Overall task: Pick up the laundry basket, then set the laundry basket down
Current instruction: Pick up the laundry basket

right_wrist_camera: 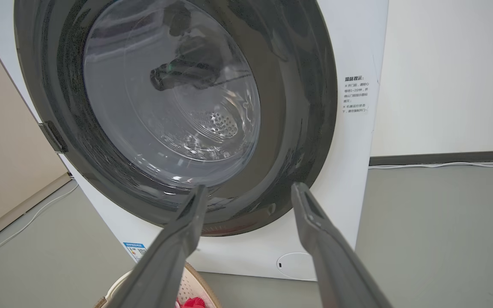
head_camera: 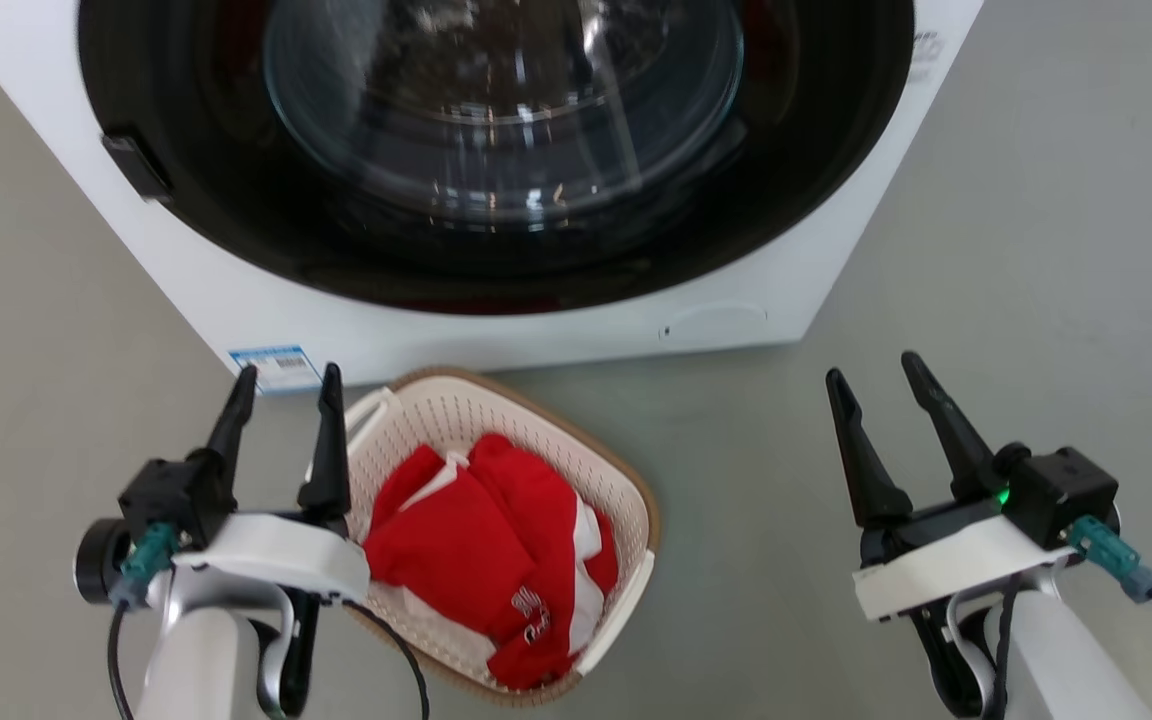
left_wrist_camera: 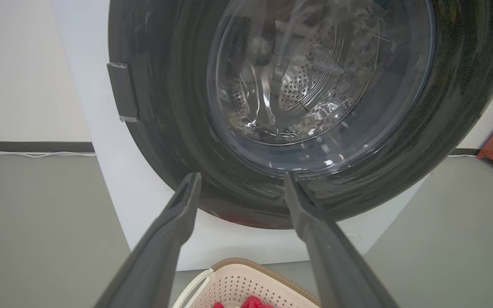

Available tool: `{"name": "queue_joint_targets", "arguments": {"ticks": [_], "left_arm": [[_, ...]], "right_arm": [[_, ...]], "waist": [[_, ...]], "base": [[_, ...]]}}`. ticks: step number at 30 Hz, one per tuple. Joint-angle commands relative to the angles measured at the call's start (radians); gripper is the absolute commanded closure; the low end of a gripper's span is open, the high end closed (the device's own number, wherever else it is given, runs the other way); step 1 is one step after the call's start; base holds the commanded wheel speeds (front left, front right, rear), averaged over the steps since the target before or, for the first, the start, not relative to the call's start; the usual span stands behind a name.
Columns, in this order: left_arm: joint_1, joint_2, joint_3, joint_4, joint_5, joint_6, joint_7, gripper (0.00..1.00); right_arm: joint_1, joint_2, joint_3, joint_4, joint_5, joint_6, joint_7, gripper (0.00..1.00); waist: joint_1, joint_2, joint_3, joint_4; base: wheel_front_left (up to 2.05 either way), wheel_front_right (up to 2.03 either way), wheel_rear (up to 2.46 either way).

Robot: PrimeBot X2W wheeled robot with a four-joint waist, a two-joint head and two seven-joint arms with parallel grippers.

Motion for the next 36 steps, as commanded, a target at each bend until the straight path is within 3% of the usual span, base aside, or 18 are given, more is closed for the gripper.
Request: {"name": "queue_joint_targets", "arguments": {"ticks": [1, 10, 23, 36], "left_arm": [[-0.049, 0.013, 0.038, -0.013, 0.016, -0.009, -0.006, 0.00], [-0.181, 0.037, 0.103, 0.114, 0.019, -0.037, -0.006, 0.00], [-0.377, 0.127, 0.131, 0.396, 0.042, -0.056, -0.006, 0.00], [-0.544, 0.267, -0.059, 0.694, 0.000, -0.064, -0.006, 0.00]], "right_arm": [[-0.032, -0.006, 0.021, -0.032, 0.012, 0.007, -0.011, 0.00], [-0.093, -0.009, 0.033, -0.046, 0.025, 0.007, -0.011, 0.00], [-0.166, -0.012, 0.055, -0.050, 0.040, 0.007, -0.011, 0.00], [-0.207, -0.009, 0.061, -0.060, 0.045, 0.007, -0.011, 0.00]], "waist": [[0.0000, 0.0000, 0.050, -0.007], [0.0000, 0.0000, 0.191, -0.024], [0.0000, 0.0000, 0.364, -0.053], [0.0000, 0.0000, 0.480, -0.076]], "base": [[0.00, 0.00, 0.00], [0.00, 0.00, 0.00], [0.00, 0.00, 0.00], [0.00, 0.00, 0.00]]}}
